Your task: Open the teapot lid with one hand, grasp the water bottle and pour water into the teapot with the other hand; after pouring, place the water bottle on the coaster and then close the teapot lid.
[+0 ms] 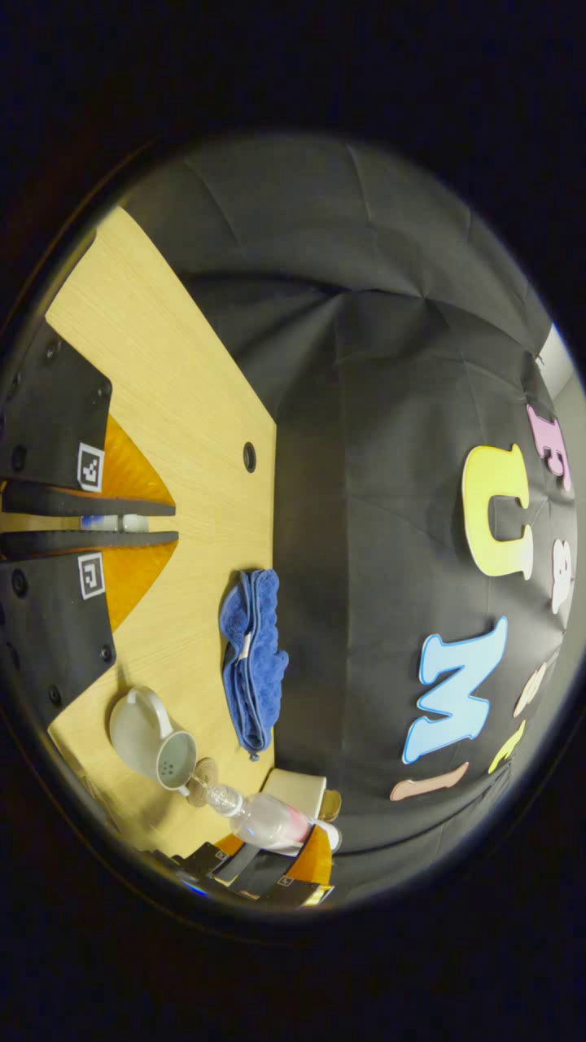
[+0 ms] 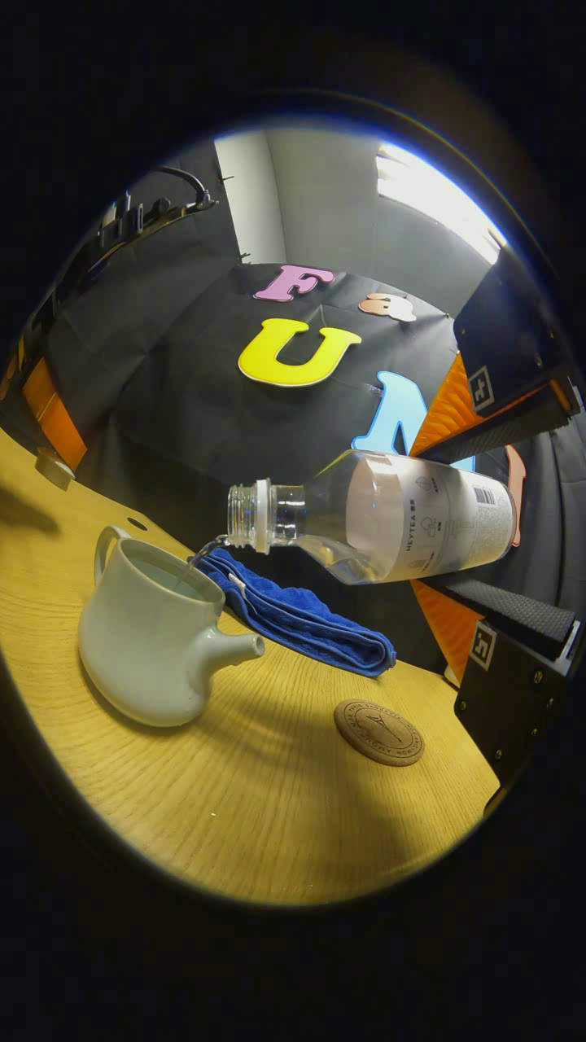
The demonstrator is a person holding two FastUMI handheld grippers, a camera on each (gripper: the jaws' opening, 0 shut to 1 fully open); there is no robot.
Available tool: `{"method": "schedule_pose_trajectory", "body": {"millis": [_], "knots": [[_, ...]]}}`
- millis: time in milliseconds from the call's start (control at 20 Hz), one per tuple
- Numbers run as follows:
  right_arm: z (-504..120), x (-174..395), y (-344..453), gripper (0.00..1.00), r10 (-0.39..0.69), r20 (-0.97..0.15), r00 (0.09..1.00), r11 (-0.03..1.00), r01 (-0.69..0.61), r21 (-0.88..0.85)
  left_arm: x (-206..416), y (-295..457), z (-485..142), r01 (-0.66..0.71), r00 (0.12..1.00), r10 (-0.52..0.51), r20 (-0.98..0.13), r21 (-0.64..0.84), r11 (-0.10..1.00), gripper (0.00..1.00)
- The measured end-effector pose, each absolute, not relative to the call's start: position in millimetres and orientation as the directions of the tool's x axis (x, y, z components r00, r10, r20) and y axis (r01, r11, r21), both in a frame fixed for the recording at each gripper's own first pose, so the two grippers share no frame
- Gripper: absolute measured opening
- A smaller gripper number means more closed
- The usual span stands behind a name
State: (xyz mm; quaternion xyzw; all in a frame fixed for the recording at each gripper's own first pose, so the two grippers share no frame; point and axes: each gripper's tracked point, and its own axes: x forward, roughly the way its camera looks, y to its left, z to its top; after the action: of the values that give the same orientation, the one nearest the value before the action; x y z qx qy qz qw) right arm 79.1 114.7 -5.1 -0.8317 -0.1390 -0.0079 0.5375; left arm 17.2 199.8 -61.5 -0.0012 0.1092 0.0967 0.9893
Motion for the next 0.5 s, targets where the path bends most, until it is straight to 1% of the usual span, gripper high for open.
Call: {"method": "schedule_pose_trajectory", "body": {"millis": [500], "knots": [[-3.5, 75.7, 120.3, 0.78, 0.237, 0.169, 0.957, -0.414, 0.257, -0.873, 17.1, 198.0, -63.8, -0.187, 0.956, 0.189, -0.224, 0.029, 0.982, 0.13]]}}
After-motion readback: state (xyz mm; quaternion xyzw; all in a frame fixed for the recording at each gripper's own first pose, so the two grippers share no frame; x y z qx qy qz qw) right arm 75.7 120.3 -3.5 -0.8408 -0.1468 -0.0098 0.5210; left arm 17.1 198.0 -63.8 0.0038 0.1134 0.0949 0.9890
